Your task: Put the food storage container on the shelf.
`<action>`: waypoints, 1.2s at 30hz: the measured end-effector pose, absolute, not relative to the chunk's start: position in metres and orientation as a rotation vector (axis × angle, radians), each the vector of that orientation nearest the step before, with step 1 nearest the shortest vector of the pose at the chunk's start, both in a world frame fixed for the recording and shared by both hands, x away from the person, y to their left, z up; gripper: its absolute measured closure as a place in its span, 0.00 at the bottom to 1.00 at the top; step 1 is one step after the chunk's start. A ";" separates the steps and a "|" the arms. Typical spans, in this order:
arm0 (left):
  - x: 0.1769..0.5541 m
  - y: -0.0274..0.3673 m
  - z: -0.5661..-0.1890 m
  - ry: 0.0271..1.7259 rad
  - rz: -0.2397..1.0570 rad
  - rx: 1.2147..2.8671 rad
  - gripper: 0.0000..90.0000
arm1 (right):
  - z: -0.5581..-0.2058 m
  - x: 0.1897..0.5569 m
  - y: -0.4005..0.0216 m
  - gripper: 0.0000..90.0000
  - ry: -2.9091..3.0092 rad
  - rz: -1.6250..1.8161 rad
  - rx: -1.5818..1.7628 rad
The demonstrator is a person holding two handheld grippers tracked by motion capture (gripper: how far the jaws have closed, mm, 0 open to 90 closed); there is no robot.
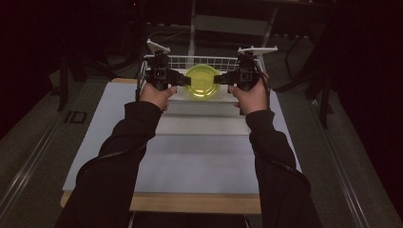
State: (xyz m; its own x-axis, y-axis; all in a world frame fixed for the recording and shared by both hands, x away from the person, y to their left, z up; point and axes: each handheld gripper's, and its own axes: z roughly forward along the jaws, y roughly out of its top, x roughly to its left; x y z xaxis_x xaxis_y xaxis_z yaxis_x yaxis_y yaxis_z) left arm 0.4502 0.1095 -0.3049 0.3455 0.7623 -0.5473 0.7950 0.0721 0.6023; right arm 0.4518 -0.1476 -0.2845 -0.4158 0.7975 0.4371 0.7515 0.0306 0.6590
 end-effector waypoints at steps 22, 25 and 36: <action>0.434 0.124 -0.295 1.276 0.060 1.631 0.37 | -0.283 0.436 -0.150 0.55 2.145 1.344 1.477; 0.420 0.136 -0.294 1.164 0.077 1.624 0.32 | -0.293 0.423 -0.147 0.61 2.173 1.347 1.439; 0.363 0.146 -0.343 0.950 0.209 1.601 0.03 | -0.332 0.407 -0.129 1.00 2.231 1.310 1.418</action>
